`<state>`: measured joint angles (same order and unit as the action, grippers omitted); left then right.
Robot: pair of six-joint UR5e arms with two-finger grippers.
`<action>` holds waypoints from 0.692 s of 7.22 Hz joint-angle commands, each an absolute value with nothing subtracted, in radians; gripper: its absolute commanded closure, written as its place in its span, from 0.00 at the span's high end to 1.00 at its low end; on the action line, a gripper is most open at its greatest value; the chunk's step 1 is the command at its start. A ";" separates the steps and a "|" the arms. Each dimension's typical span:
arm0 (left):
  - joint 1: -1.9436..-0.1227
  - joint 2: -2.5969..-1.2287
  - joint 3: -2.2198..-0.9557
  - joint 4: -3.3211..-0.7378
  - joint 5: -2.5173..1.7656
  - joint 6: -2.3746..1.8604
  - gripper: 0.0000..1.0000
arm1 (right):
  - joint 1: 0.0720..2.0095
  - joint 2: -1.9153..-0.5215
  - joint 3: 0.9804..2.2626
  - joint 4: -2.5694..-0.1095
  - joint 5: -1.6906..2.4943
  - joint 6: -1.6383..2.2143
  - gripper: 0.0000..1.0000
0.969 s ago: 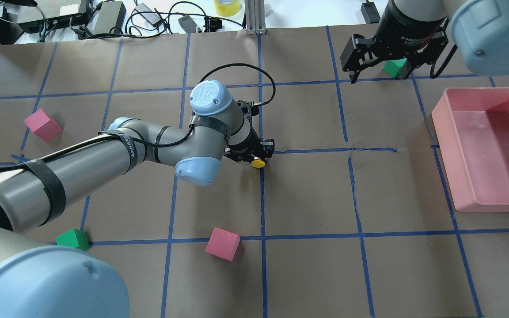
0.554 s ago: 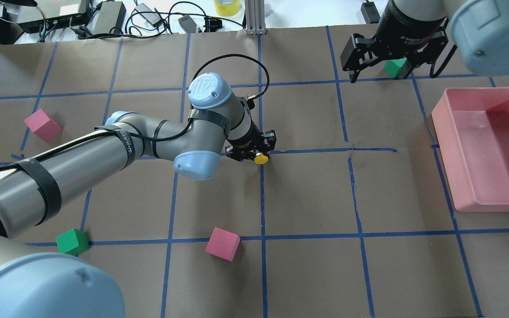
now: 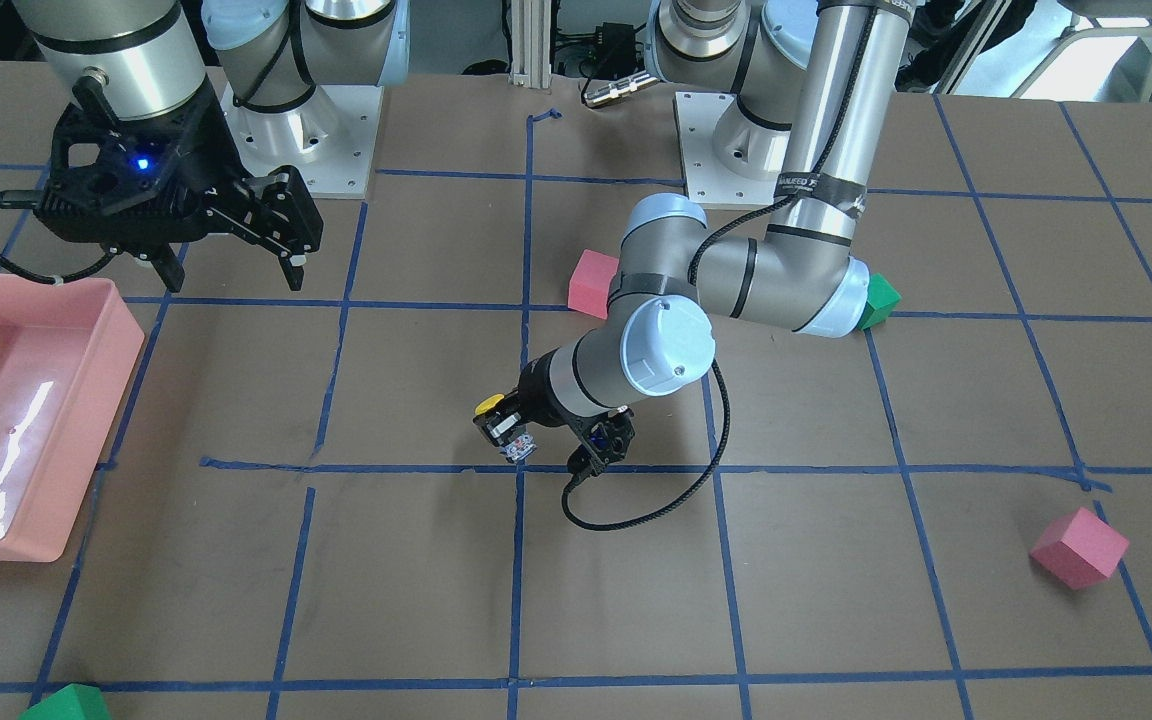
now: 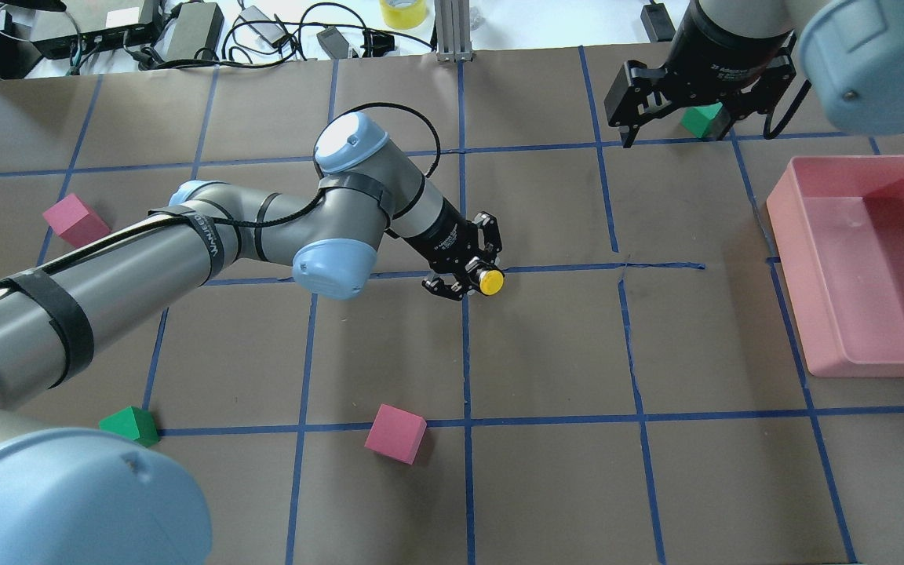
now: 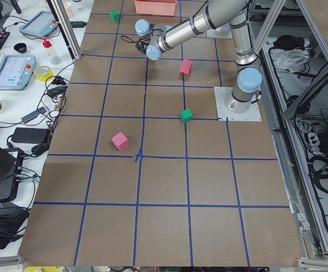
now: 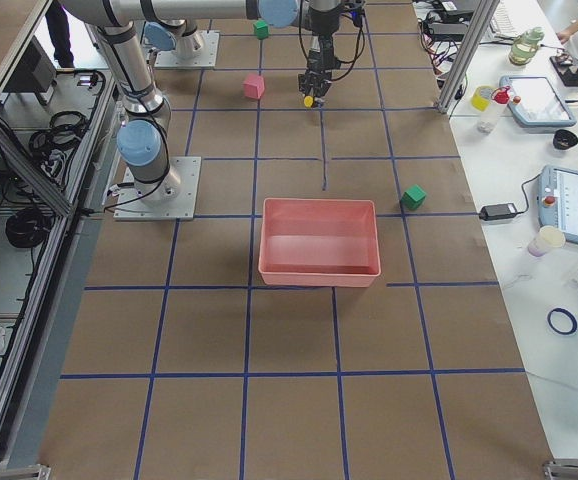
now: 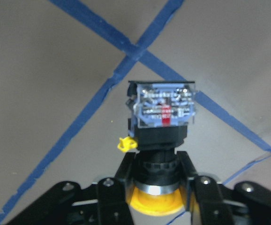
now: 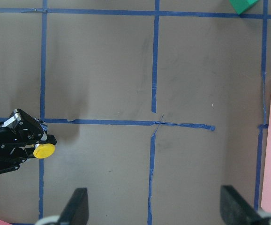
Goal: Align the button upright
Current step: 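Rotate the switch with the left gripper so the yellow cap faces up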
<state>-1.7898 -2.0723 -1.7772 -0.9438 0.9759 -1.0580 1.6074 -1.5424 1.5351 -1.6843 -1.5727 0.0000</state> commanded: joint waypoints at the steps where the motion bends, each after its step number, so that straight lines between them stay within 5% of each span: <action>1: -1.691 -2.075 -1.782 -1.031 0.843 -1.112 0.00 | 1.606 -1.543 1.536 -1.684 -1.574 0.000 1.00; 5: -1.611 -2.092 -1.841 -1.066 0.600 -1.066 0.04 | 1.606 -1.543 1.534 -1.681 -1.574 -0.002 1.00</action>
